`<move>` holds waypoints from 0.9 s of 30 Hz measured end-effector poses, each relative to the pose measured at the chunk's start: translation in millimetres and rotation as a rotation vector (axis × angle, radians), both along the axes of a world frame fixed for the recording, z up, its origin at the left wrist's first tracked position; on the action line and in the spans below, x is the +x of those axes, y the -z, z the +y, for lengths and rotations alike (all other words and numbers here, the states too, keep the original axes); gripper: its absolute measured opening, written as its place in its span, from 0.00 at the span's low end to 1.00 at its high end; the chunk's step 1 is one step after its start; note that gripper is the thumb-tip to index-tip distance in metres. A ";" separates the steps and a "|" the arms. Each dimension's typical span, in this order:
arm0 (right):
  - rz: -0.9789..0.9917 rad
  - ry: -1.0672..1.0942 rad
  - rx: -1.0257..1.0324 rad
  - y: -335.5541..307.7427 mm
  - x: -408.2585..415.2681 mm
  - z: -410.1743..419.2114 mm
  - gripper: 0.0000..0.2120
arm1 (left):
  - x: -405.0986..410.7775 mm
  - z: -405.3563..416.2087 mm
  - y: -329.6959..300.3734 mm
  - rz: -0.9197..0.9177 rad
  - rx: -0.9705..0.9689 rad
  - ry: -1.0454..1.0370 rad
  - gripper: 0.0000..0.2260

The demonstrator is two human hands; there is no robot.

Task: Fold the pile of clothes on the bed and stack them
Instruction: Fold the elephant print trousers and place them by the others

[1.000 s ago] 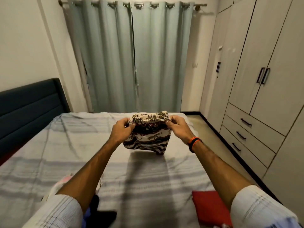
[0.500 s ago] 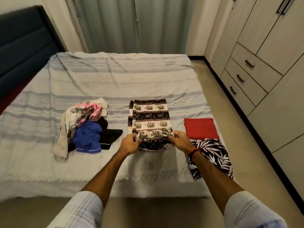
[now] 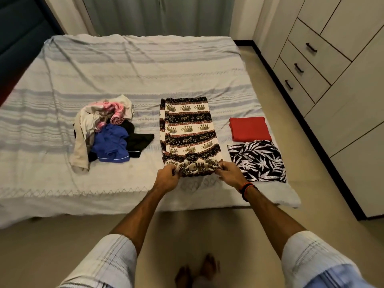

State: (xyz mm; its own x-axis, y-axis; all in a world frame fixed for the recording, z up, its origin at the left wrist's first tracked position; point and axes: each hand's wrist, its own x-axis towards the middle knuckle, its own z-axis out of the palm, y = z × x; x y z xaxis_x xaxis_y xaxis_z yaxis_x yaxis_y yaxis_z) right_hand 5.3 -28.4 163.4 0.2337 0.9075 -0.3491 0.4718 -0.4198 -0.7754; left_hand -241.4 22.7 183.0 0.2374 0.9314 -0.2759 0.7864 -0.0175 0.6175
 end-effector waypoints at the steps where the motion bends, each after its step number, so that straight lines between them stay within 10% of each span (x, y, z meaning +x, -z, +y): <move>1: -0.009 0.000 -0.008 3.0 -0.1 -4.8 0.09 | -0.7 -4.0 0.9 0.001 -0.006 0.006 0.09; 27: 0.043 -0.008 -0.098 19.3 24.4 48.2 0.08 | 41.7 37.8 18.3 0.031 -0.138 -0.074 0.05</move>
State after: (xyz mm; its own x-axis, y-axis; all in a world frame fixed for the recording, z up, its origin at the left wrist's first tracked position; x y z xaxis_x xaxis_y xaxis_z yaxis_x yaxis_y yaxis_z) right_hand 29.7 19.8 144.2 0.2094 0.8700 -0.4463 0.4425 -0.4913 -0.7502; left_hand -199.7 60.5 164.7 0.1587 0.8989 -0.4084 0.8008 0.1248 0.5858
